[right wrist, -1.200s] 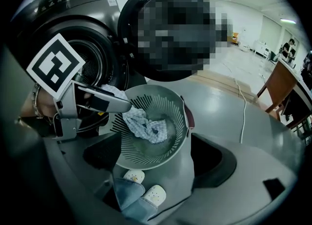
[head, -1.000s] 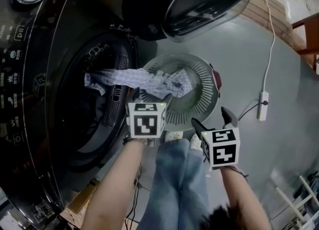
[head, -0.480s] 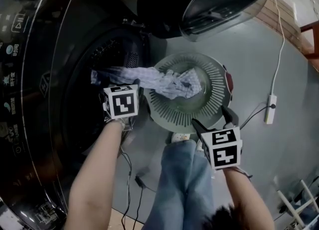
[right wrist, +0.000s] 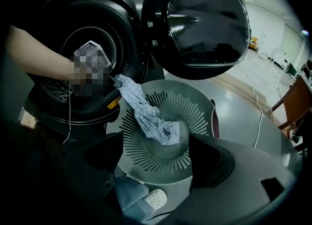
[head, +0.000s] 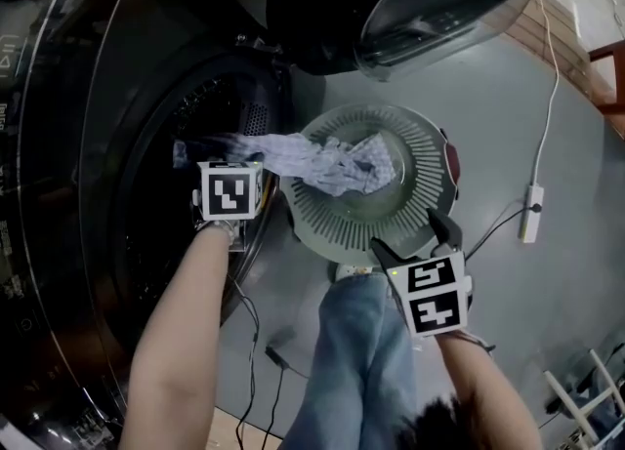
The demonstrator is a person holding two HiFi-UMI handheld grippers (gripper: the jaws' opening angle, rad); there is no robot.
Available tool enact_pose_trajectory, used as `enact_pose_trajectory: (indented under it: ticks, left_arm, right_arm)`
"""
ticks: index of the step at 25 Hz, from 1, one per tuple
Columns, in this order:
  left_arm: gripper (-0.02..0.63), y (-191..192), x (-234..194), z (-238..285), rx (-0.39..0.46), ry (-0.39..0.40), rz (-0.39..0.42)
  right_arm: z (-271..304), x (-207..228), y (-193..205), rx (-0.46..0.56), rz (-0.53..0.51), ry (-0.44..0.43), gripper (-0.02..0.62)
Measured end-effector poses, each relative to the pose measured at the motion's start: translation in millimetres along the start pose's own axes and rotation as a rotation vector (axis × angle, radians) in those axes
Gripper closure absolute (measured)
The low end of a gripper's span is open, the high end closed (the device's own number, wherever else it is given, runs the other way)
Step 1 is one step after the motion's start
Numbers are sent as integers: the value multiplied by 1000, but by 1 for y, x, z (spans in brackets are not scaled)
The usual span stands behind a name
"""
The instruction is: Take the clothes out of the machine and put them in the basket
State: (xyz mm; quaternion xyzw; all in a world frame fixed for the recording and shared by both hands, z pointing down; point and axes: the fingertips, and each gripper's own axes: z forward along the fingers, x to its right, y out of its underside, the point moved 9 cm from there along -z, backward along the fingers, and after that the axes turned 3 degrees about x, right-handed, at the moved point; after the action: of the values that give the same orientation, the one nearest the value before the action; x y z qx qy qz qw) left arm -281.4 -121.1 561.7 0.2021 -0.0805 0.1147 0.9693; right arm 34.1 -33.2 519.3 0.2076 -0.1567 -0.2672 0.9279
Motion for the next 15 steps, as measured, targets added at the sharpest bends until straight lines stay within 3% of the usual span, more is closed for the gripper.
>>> enact_pose_trajectory:
  ticks: [1,3,5,6,7,8,12,15]
  left_arm:
    - [347,1,4,0,-1,-6,19]
    - [373,0,13,-4,27,-35,35]
    - [408,-1,17,-11,57,-79,7]
    - [450,-1,19,-15,63,-97,-3]
    - [531,0,22,-20,65,-105,-5]
    - [551,1,26,-25,66,-104,-2]
    - [558,0,48,-47,107,-65,-33]
    - [560,-1,75,-61,156,12,-61]
  right_arm:
    - [-1,-1,1,0,-3,-3,175]
    - [-4,-2,2,2,3,-6,178]
    - [-8,-2,2,7,15,-5,179]
    - [-11,-1,2,10,21,-3,180]
    - [-15,0,2,12,26,-2,181]
    - [-19,0,2,13,29,0,181]
    - [-33,3,2,17,26,7,186]
    - [-42,7,1,28,25,18,187]
